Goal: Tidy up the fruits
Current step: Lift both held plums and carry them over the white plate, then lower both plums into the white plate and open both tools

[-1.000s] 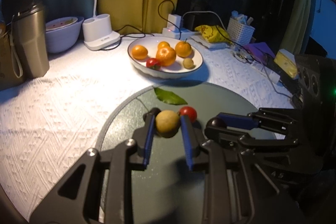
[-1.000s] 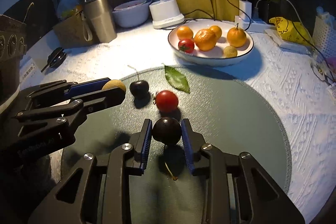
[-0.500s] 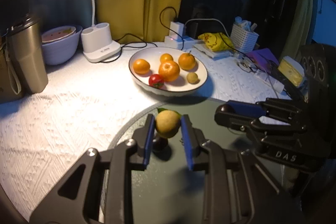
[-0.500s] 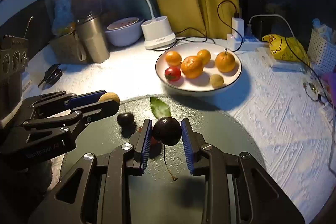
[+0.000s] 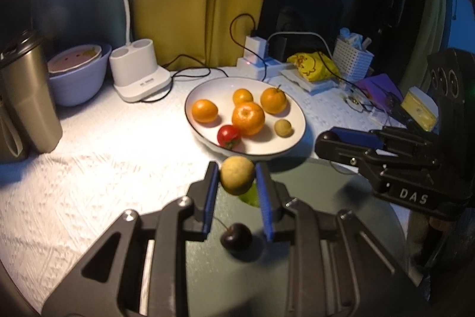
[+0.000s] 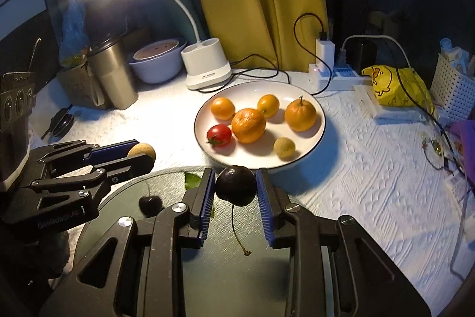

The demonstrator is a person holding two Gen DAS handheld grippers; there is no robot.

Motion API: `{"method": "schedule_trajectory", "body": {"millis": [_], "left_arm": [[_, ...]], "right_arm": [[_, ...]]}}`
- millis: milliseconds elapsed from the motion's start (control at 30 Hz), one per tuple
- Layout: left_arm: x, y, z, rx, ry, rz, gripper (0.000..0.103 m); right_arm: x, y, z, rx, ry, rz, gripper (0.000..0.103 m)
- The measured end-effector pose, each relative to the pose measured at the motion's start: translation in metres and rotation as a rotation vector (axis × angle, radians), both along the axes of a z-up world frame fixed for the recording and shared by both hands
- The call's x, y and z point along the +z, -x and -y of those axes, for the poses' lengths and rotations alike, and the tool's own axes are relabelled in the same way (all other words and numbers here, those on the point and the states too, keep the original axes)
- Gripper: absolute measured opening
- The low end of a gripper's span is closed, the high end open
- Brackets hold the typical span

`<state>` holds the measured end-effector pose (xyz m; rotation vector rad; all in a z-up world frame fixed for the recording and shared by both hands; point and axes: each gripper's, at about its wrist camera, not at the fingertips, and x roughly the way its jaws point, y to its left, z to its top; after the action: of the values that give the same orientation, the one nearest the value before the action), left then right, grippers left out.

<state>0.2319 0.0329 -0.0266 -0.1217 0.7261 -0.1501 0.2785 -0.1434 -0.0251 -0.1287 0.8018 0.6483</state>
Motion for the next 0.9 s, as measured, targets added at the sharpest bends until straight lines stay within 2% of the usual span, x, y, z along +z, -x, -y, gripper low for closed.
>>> {"method": "schedule_trajectory", "body": {"millis": [467, 900], "left_arm": [[0.002, -0.045, -0.006, -0.026, 0.001, 0.011, 0.027], [-0.003, -0.101, -0.013, -0.057, -0.01, 0.006, 0.027]], "right_arm": [[-0.001, -0.037, -0.004, -0.012, 0.016, 0.011, 0.03], [0.0, -0.083, -0.022, -0.025, 0.033, 0.055, 0.03]]}}
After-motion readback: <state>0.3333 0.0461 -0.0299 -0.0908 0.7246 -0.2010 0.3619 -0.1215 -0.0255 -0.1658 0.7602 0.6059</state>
